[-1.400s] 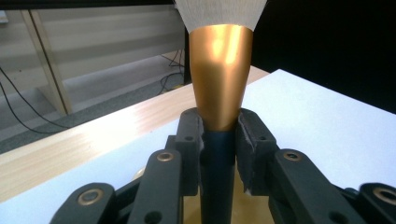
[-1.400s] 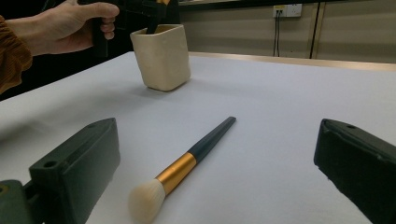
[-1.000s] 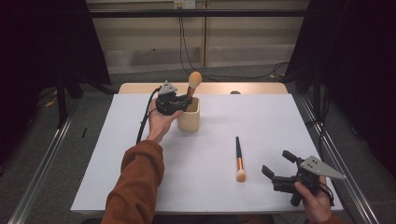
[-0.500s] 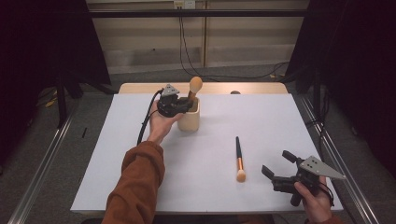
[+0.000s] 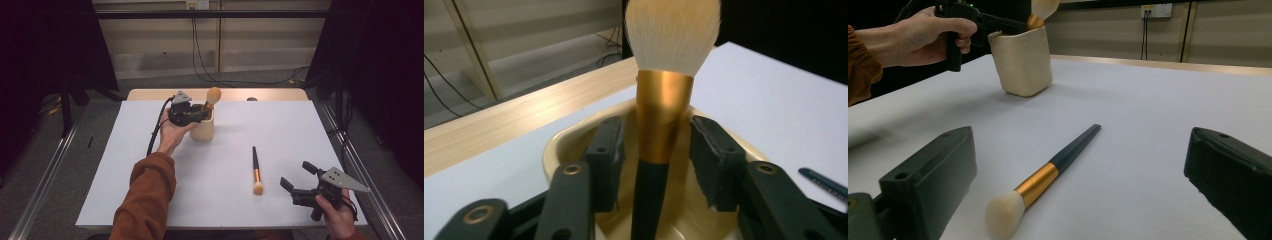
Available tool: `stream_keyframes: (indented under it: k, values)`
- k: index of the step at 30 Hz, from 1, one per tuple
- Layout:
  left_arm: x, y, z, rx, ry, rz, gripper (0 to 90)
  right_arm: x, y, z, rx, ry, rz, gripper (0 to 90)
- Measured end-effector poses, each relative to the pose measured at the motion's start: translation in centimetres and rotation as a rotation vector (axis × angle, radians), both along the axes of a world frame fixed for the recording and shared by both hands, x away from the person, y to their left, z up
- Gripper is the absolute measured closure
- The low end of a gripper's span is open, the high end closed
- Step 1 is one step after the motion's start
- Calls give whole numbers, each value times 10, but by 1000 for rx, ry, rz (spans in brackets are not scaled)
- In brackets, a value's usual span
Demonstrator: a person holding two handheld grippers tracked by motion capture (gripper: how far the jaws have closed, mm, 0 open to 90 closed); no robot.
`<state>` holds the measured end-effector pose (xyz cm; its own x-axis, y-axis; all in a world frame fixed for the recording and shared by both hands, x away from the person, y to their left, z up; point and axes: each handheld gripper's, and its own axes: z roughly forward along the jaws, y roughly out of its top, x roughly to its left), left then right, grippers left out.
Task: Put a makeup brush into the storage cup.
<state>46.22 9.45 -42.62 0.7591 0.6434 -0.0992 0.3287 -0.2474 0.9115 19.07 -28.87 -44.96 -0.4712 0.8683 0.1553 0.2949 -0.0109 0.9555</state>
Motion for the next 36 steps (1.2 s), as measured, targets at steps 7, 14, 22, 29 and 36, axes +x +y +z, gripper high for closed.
stream_keyframes:
  k: [7,14,22,29,36]
  values:
    - [-7,6,3,-35,-8,6,360,0,0,0,-3,-8,1,0]
    - [-13,9,9,-51,-10,26,184,0,0,0,-2,-6,0,0]
    - [-25,14,18,-64,3,44,52,1,1,0,0,-5,-1,0]
    - [-36,25,18,-62,13,41,27,1,1,0,-1,-5,-2,0]
    - [-46,34,14,-47,2,34,28,2,1,0,-4,-1,-4,0]
